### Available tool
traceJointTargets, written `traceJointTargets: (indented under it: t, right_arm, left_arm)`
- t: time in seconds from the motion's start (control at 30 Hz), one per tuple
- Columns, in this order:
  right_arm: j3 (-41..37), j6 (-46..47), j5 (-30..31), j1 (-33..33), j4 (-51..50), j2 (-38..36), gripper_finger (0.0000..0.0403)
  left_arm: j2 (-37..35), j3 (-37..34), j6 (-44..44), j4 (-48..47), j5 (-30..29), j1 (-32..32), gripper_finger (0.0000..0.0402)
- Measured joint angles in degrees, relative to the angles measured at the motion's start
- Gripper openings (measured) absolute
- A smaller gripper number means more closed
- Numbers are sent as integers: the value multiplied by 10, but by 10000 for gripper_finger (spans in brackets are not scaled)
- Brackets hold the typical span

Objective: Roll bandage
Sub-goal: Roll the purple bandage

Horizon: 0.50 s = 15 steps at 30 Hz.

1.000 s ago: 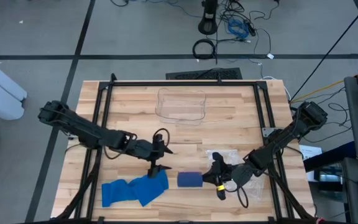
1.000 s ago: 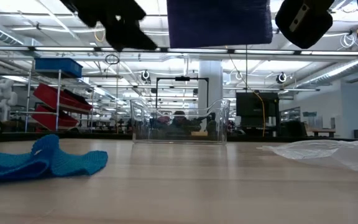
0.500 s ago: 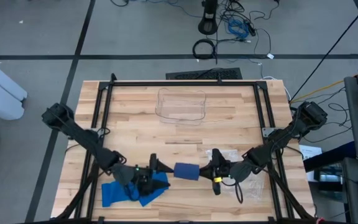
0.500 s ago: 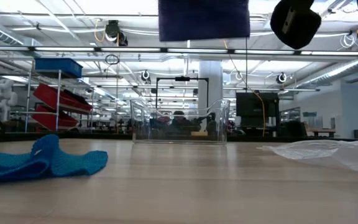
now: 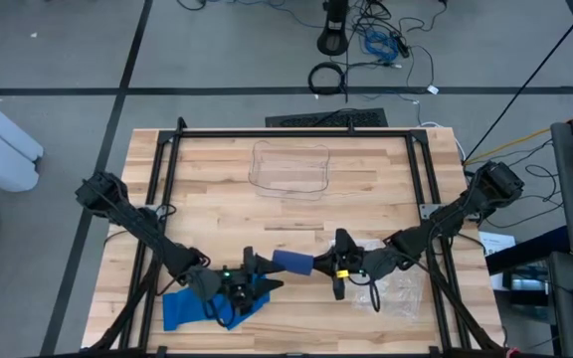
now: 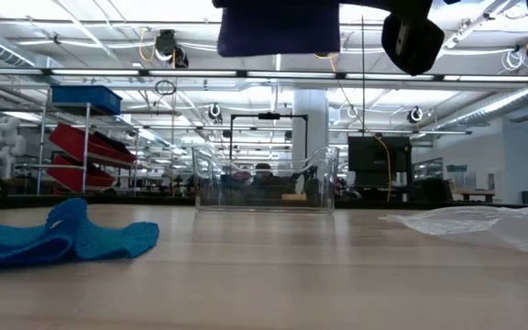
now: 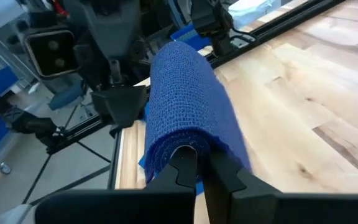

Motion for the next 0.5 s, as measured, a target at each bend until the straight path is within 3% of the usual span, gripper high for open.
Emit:
traceJointTargets:
  t: [0.23,0.5]
  right_arm:
    - [0,-6,-4,1,8,0,0]
    - [0,-19,-19,1,7,0,0]
  left_arm:
    - [0,0,5,-17,-40,0,197]
    - [0,0,8,-18,-52,0,148]
